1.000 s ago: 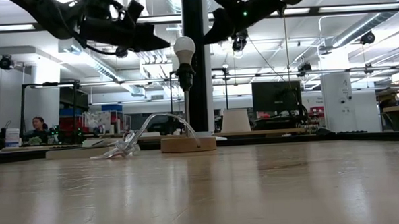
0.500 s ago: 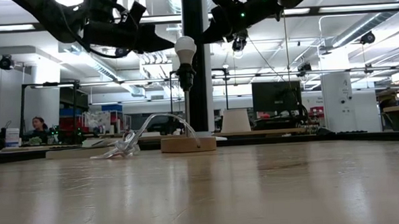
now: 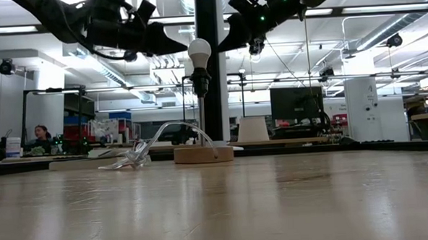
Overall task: Screw lightbulb
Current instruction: Remove the lightbulb from the lamp
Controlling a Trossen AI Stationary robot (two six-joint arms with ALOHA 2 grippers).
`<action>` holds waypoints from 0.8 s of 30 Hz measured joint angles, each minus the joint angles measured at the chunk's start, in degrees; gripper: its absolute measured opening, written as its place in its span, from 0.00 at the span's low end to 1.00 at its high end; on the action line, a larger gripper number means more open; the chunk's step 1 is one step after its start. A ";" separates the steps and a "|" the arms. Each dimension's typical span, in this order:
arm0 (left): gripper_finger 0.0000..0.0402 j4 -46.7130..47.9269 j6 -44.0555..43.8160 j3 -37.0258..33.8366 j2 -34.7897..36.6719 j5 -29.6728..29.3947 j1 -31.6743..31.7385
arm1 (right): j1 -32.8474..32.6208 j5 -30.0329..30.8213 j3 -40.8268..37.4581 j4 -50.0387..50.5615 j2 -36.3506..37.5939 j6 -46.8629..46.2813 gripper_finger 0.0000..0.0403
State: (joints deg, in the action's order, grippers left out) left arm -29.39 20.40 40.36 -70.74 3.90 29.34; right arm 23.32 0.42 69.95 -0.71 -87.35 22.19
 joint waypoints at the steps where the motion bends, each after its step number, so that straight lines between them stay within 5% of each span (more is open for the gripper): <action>1: 0.00 0.00 0.16 0.00 -0.07 -1.55 0.02 | 0.01 -0.04 0.00 0.02 0.00 0.03 0.00; 7: 0.00 2.01 2.76 0.00 -0.42 -7.68 0.17 | -0.01 -0.26 0.00 -0.74 0.11 0.41 0.00; 18: 0.00 -8.02 8.47 -9.00 1.48 4.69 5.01 | 0.10 -0.34 4.81 -3.26 -1.45 -6.99 0.00; 24: 0.00 -15.18 6.97 -15.64 3.23 6.10 7.27 | 0.18 -0.53 9.33 -2.97 -5.61 -7.67 0.00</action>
State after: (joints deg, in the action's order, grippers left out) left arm -44.57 27.38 24.72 -67.50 10.00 36.62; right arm 23.50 -0.11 79.28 -3.68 -92.96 14.52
